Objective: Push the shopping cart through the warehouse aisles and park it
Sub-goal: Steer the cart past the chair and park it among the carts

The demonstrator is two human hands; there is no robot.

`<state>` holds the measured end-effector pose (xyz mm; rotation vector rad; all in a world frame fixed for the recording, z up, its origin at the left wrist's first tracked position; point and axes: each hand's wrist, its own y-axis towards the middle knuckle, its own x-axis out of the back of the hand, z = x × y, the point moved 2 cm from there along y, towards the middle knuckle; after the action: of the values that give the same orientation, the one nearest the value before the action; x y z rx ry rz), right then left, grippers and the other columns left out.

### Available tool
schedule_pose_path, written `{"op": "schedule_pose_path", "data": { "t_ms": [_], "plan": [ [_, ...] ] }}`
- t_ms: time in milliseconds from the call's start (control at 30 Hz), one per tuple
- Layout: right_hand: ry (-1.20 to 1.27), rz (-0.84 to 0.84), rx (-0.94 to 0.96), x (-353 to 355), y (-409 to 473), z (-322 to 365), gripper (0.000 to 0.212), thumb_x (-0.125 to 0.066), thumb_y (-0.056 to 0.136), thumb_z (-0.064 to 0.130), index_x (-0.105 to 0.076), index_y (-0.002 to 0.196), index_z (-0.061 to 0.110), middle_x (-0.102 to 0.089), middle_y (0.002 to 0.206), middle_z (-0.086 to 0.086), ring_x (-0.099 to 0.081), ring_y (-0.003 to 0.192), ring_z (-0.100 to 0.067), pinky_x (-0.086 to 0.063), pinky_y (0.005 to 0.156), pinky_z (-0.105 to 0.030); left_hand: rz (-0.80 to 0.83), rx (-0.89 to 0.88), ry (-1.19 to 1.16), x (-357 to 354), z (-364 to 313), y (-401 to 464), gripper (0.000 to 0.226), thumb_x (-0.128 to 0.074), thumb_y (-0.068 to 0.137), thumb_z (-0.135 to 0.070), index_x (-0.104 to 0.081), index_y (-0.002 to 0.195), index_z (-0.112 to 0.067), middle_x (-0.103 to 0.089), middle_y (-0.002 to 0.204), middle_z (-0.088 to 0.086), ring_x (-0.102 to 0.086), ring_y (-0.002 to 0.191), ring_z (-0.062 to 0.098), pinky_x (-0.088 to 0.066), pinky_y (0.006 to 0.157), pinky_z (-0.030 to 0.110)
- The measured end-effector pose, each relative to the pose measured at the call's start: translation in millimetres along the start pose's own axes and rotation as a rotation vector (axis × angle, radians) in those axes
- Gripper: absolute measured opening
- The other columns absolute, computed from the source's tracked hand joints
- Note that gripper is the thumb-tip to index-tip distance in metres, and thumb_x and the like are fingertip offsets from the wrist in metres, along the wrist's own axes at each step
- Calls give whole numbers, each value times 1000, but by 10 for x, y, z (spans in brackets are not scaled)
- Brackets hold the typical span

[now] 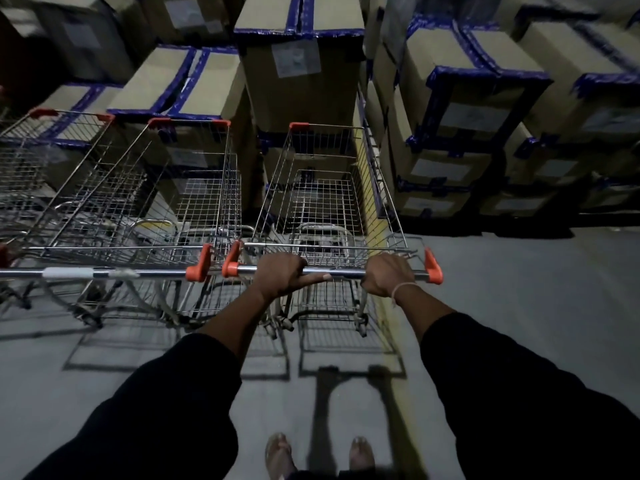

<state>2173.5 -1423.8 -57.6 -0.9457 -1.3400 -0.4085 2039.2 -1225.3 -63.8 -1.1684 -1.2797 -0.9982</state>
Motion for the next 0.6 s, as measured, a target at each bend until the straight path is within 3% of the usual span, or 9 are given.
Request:
{"op": "schedule_pose_path", "data": {
  "t_ms": [167,400,533,600],
  "plan": [
    [6,9,18,23,100,3,14,-69,83,34,-68,81,19,-61,76,-1,-61,74,-25,-50,68,-31,-29,17,-26,-94,94,107,93,-3,69,-103,-51,65,-23,-51,58,-5,-50,49,9,-36,50,21],
    [-8,-8,33,18,91,-7,18,-68,83,32,-60,73,19,-56,70,-1,-59,69,-25,-47,64,-31,-37,28,-17,-169,103,112,83,-9,71,-100,-45,62,-26,-51,57,-5,-47,47,9,-36,50,20],
    [5,1,24,14,16,0,15,-70,82,33,-62,79,20,-60,75,-1,-61,73,-26,-50,66,-32,-18,44,-15,-177,62,73,107,10,59,-105,-58,73,-23,-59,64,-2,-55,54,11,-44,54,21],
    [7,4,23,-3,-23,1,16,-70,82,34,-61,78,21,-60,75,-1,-61,74,-26,-53,68,-32,-12,57,2,-187,36,35,107,11,58,-105,-57,74,-24,-60,65,-1,-57,55,12,-46,57,23]
  ]
}}
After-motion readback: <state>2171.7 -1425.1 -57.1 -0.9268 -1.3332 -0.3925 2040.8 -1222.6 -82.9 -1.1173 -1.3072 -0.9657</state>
